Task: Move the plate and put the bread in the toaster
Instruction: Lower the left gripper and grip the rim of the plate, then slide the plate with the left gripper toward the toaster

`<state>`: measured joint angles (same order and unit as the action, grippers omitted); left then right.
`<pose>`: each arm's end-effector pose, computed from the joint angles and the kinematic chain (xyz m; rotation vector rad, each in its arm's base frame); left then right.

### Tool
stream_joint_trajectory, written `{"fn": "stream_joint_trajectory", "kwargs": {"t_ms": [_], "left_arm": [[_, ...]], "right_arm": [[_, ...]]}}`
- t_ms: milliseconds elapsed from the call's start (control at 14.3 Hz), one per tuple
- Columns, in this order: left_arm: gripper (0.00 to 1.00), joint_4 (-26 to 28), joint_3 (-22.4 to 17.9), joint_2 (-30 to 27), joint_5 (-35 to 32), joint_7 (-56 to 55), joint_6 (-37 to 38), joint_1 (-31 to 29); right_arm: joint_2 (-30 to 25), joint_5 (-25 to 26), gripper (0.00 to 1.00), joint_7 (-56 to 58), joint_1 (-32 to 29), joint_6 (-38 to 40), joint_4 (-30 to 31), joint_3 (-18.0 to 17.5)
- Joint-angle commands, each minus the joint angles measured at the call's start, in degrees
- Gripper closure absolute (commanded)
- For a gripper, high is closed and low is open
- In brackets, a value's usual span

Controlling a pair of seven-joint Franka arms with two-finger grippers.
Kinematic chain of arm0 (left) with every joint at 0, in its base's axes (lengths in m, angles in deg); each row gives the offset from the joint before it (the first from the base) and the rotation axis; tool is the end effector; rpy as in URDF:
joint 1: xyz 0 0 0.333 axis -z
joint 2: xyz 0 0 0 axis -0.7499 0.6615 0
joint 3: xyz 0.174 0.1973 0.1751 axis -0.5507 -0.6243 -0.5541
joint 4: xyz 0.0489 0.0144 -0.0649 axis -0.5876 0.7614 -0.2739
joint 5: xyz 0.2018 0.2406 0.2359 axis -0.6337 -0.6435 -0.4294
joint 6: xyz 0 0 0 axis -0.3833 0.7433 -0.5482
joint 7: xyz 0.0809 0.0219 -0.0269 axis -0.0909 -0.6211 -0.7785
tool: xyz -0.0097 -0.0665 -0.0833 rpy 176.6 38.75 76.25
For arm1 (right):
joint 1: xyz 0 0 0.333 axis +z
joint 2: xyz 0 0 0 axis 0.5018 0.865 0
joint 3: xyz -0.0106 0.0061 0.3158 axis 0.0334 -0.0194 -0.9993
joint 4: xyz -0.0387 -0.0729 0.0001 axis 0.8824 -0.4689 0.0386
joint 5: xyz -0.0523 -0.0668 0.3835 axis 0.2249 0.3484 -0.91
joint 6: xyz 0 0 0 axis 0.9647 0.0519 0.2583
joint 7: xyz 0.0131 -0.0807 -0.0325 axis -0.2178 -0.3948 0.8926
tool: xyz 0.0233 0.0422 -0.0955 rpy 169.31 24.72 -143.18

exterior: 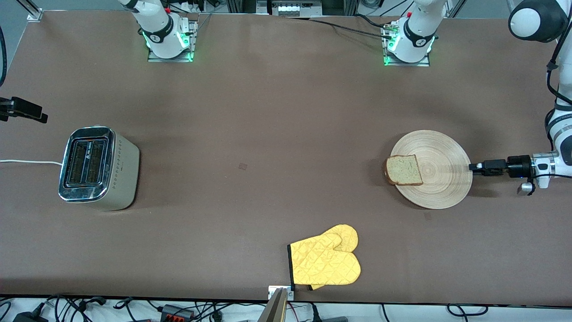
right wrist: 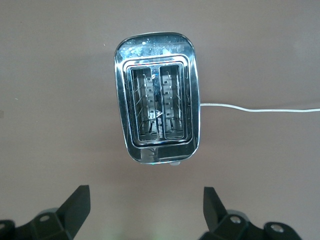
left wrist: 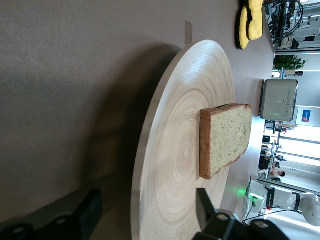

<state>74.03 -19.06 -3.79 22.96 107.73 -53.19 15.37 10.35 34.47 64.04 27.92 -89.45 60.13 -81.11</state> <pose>0.5736 0.2882 0.1268 2.1268 0.0141 -0.0875 0.5829 -0.0894 0.5829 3.1127 -0.0492 -0.1732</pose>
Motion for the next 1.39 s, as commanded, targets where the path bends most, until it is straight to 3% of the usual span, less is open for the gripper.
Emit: {"fn": "stream_joint_trajectory", "kwargs": {"t_ms": [0,139,348,697,1045,1115,1324], "left_arm": [[0.59,0.27,0.20,0.17,0.47,1.29,-0.98,0.52],[0.78,0.71,0.38,0.26,0.38,3.47,-0.90,0.87],[0.95,1.42,0.38,0.34,0.56,12.34,-1.25,1.22],[0.99,1.42,0.47,-0.18,0.47,11.31,-0.46,1.57],[0.99,2.03,1.08,-2.20,1.00,2.97,0.69,5.87],[0.99,4.03,1.34,-3.42,1.61,0.35,0.25,7.01],[0.99,11.85,7.38,-8.95,4.60,-4.77,-5.43,8.25]], "right_arm": [[0.57,0.48,0.00,1.04,-0.43,0.97,-1.39,-0.17],[0.57,0.48,0.00,1.04,-0.43,0.97,-1.39,-0.17],[0.57,0.48,0.00,1.04,-0.52,0.97,-1.30,-0.17],[0.57,0.48,0.00,1.04,-0.52,0.97,-1.39,-0.17],[0.57,0.48,0.00,1.04,-0.52,0.97,-1.39,-0.17],[0.57,0.48,0.00,1.04,-0.52,0.97,-1.39,-0.17],[0.57,0.48,0.00,1.04,-0.52,0.97,-1.39,-0.17]]}}
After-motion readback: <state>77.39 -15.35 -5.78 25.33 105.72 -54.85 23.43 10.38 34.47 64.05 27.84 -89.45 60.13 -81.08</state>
